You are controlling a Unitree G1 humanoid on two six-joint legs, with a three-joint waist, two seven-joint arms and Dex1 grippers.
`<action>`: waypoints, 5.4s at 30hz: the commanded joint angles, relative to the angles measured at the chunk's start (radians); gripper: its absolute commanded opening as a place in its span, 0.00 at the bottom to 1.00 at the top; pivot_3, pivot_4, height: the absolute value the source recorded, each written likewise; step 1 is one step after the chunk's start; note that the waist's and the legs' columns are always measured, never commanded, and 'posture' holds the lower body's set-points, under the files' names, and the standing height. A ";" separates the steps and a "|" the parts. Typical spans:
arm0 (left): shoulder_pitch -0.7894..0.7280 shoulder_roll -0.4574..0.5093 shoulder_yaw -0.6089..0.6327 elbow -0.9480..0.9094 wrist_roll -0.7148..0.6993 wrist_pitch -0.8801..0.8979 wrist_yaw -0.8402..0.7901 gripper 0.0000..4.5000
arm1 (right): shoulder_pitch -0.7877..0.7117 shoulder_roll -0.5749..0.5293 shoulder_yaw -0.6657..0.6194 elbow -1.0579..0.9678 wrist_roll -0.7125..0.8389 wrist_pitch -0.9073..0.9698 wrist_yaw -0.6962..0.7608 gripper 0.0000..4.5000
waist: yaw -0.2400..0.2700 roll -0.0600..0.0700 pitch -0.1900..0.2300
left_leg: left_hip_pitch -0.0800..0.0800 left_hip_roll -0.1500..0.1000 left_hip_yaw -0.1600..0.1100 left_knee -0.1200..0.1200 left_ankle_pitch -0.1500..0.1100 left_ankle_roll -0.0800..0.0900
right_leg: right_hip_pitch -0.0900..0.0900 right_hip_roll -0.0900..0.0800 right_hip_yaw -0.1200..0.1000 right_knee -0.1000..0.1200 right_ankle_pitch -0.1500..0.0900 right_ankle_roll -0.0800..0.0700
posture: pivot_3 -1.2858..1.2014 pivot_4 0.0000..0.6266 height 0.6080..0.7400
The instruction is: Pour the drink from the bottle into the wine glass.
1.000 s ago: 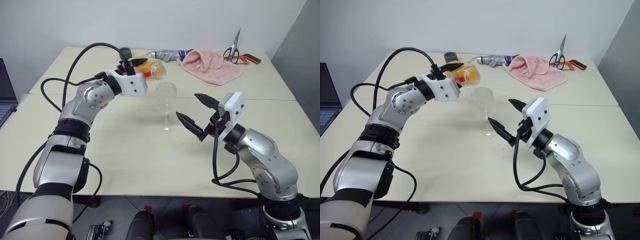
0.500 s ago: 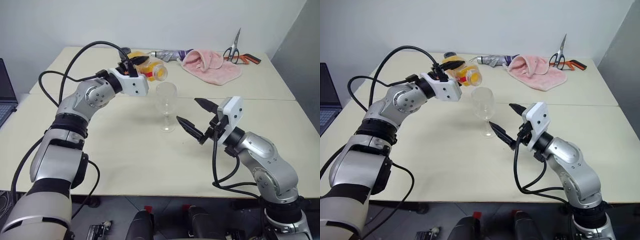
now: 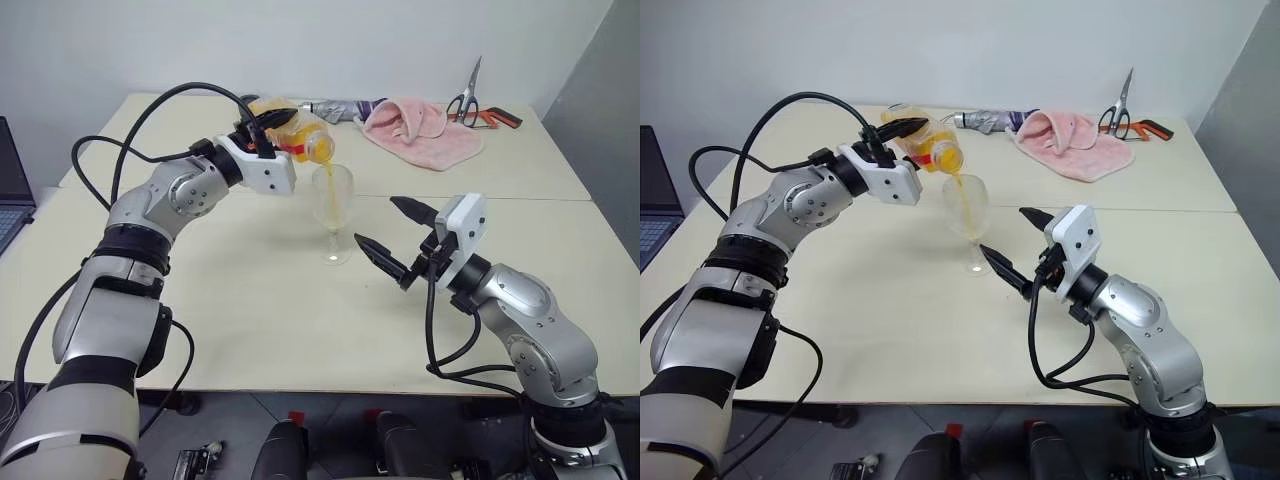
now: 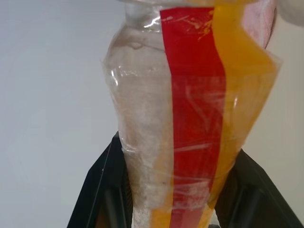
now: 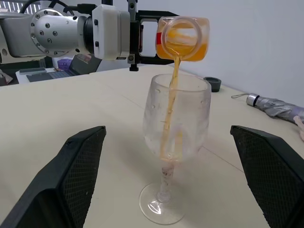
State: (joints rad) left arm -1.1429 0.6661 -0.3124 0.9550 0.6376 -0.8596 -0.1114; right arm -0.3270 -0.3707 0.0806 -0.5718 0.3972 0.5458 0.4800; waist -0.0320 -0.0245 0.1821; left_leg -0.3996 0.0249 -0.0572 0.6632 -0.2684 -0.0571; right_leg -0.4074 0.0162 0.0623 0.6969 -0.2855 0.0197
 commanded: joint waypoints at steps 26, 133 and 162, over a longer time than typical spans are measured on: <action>-0.051 0.036 0.002 0.000 0.030 -0.013 0.096 0.38 | -0.011 0.022 0.027 -0.024 0.002 -0.031 0.020 1.00 | 0.000 0.000 0.000 | 0.000 0.000 0.000 0.000 0.000 0.000 | 0.000 0.000 0.000 0.000 0.000 0.000 | 0.52 0.24 1.00; -0.066 -0.093 0.056 0.087 -0.192 0.050 0.012 0.38 | 0.047 -0.061 0.018 -0.134 0.051 0.055 -0.005 1.00 | 0.000 0.000 0.000 | 0.000 -0.001 0.000 0.002 0.000 0.000 | 0.000 -0.001 0.000 0.002 0.000 0.000 | 0.52 0.24 1.00; 0.535 -0.163 0.542 -0.585 -0.882 0.954 -0.305 0.38 | -0.129 -0.098 0.098 0.038 0.073 0.080 0.176 1.00 | -0.009 0.000 0.000 | 0.001 0.001 -0.002 0.010 0.000 0.000 | 0.001 -0.001 0.000 0.009 0.000 0.000 | 0.52 0.24 1.00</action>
State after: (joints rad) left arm -0.6011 0.4804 0.2040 0.4077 -0.2305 0.1041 -0.4056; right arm -0.4331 -0.4643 0.1837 -0.5208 0.4767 0.6270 0.6513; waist -0.0406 -0.0246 0.1818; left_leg -0.3989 0.0262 -0.0592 0.6734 -0.2683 -0.0571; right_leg -0.4067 0.0155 0.0621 0.7063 -0.2853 0.0194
